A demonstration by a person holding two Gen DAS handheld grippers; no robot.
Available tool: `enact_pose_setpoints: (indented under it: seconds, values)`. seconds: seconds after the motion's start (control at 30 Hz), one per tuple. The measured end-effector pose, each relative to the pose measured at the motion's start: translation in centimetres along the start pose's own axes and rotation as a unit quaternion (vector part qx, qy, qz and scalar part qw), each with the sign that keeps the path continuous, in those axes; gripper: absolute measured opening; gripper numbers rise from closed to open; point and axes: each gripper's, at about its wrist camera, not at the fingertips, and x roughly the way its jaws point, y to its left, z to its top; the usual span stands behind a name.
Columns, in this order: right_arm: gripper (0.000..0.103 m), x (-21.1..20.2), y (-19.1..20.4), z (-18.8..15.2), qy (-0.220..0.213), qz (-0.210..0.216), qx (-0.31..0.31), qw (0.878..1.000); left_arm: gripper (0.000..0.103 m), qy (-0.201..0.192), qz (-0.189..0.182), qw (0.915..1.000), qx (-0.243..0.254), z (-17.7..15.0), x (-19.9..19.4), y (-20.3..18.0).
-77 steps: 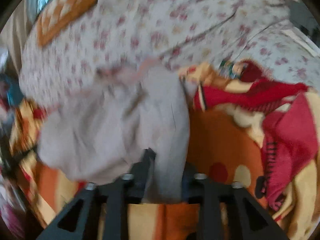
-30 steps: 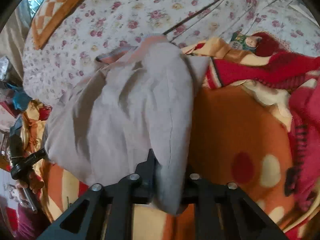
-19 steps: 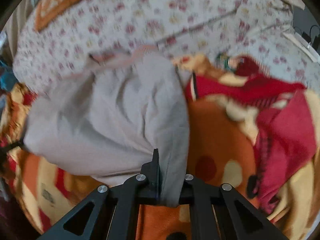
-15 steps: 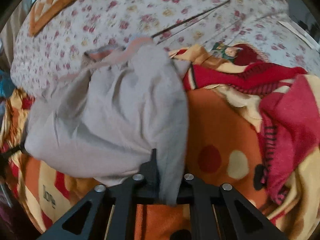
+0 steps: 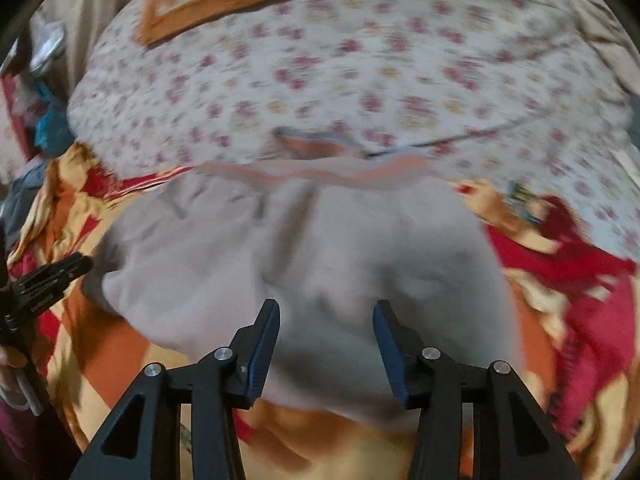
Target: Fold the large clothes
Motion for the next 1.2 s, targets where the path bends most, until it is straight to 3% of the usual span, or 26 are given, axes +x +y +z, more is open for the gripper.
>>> enact_pose_setpoints:
  seconds: [0.23, 0.33, 0.5, 0.57, 0.6, 0.7, 0.8, 0.97, 1.03, 1.13, 1.2]
  values:
    - [0.046, 4.0, 4.6, 1.5, -0.021, 0.037, -0.021, 0.999, 0.037, 0.011, 0.015, 0.9998, 0.008, 0.0, 1.1, -0.2]
    - [0.046, 5.9, 5.1, 1.6, -0.026, 0.035, -0.018, 0.999, 0.037, 0.015, 0.017, 0.9997, 0.011, 0.1, 1.6, -0.3]
    - [0.047, 10.3, 4.1, 0.6, 0.009, 0.037, 0.009, 0.999, 0.037, 0.031, 0.017, 0.9994, 0.009, 0.0, 2.5, -0.3]
    - [0.047, 10.1, 4.1, 0.7, 0.006, 0.036, 0.007, 0.999, 0.050, 0.036, 0.013, 0.9993, 0.002, 0.0, 2.8, -0.2]
    - [0.047, 10.0, 4.2, 0.8, 0.011, 0.035, 0.005, 0.999, 0.059, 0.036, 0.008, 0.9993, -0.004, 0.0, 2.8, -0.1]
    - [0.047, 9.0, 4.1, 1.5, 0.015, 0.047, 0.009, 0.999, 0.059, 0.043, -0.026, 0.9980, -0.038, 0.2, 2.8, 0.7]
    - [0.047, 8.1, 3.7, 2.6, -0.002, 0.068, 0.031, 0.997, 0.073, 0.046, -0.070, 0.9934, -0.078, 0.5, 2.8, 1.7]
    - [0.047, 8.9, 3.8, 4.6, -0.016, 0.054, 0.037, 0.998, 0.078, 0.055, -0.148, 0.9786, -0.132, 0.7, 3.2, 2.6]
    - [0.047, 10.3, 3.6, 5.1, -0.010, 0.042, 0.041, 0.998, 0.078, 0.056, -0.155, 0.9754, -0.146, 0.9, 3.6, 2.9]
    - [0.048, 14.0, 2.9, 4.8, 0.043, 0.011, 0.044, 0.998, 0.078, 0.064, -0.160, 0.9697, -0.173, 1.2, 4.6, 3.6]
    - [0.048, 13.8, 2.8, 4.7, 0.030, 0.013, 0.040, 0.999, 0.078, 0.069, -0.156, 0.9681, -0.183, 1.6, 5.3, 4.1]
